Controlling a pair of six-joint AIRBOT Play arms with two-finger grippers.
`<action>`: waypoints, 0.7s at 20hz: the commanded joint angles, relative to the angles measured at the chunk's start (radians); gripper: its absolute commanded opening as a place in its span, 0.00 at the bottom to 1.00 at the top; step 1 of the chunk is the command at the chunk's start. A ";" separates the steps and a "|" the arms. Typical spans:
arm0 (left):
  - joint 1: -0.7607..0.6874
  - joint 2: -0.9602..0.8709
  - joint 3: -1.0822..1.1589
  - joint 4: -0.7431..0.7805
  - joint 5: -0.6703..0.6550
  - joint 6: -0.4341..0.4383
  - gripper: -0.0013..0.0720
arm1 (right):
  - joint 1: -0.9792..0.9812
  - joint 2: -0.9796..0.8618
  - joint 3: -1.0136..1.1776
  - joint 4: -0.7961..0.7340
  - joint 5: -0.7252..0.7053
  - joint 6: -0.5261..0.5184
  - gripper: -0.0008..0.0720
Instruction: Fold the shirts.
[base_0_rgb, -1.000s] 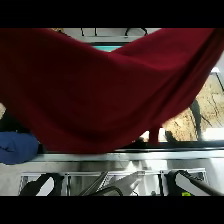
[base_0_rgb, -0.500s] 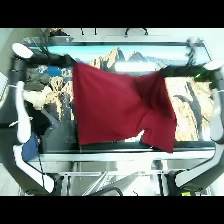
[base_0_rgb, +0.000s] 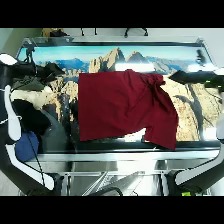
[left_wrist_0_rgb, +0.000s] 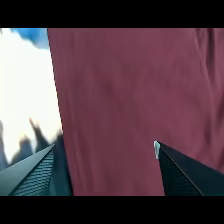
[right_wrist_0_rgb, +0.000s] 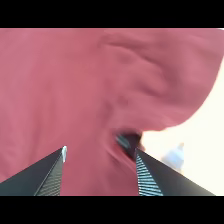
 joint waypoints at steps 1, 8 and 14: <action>0.029 0.158 -0.254 -0.001 -0.100 -0.051 0.90 | -0.145 0.068 -0.037 -0.196 0.193 0.098 0.70; -0.035 0.434 -0.989 -0.002 0.065 0.050 0.83 | -0.298 0.066 -0.379 -0.209 0.219 -0.013 0.70; -0.001 0.572 -1.237 -0.002 0.132 0.075 0.83 | -0.227 0.012 -0.425 -0.199 0.175 -0.039 0.70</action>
